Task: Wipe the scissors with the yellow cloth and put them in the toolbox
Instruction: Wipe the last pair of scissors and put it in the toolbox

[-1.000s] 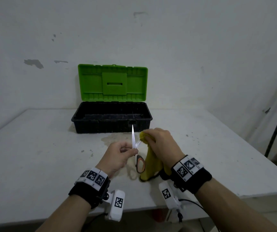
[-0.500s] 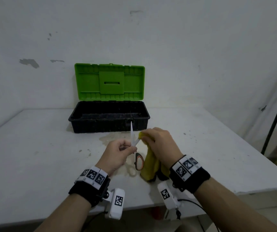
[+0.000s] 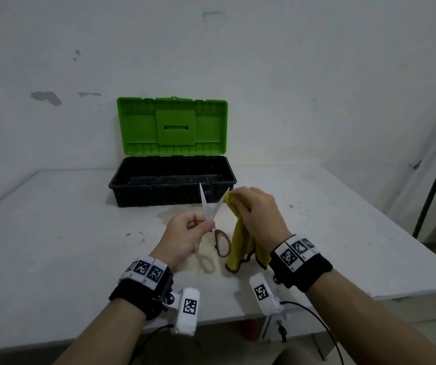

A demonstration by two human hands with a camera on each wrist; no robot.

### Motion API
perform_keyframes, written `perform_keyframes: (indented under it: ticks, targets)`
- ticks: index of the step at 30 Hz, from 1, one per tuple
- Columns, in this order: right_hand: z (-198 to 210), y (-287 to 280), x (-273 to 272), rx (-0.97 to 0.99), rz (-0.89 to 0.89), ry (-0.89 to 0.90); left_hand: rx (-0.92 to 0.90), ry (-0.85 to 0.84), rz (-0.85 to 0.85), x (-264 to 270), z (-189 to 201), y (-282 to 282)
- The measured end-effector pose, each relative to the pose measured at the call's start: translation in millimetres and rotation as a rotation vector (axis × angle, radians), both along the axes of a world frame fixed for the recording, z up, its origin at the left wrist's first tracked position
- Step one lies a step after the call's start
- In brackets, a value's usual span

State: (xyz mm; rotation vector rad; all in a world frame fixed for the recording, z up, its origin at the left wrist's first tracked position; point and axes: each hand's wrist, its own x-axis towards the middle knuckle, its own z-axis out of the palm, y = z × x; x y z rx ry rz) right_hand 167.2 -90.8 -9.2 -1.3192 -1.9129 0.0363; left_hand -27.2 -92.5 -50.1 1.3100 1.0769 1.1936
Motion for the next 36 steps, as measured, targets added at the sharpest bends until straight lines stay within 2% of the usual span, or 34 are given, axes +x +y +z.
perform_keyframes:
  ticks: [3,5,10,16,22,25,28,33,36]
  targets:
    - [-2,-16,-14,0.022,0.168,-0.035,-0.007,-0.040,-0.016,1,2,2]
    - [-7,-19,-22,-0.002,0.211,-0.091,0.000,-0.045,-0.044,2,2,1]
    - [4,0,-15,0.010,0.042,-0.020,0.017,0.016,-0.024,2,2,-1]
    - [-2,-16,-28,-0.005,0.187,-0.053,0.035,-0.011,-0.039,-2,6,-1]
    - [11,2,-9,0.051,-0.027,0.036,0.054,0.027,-0.024,1,3,-3]
    - [13,-7,-10,0.029,0.040,0.048,0.062,0.037,-0.013,1,5,-2]
    - [4,-17,-19,-0.055,0.141,-0.069,0.101,0.093,-0.029,2,7,-2]
    - [12,4,0,-0.040,-0.088,-0.010,0.118,0.135,-0.014,0,4,-2]
    - [14,-1,1,0.020,-0.049,0.051,0.060,0.062,-0.018,1,4,-1]
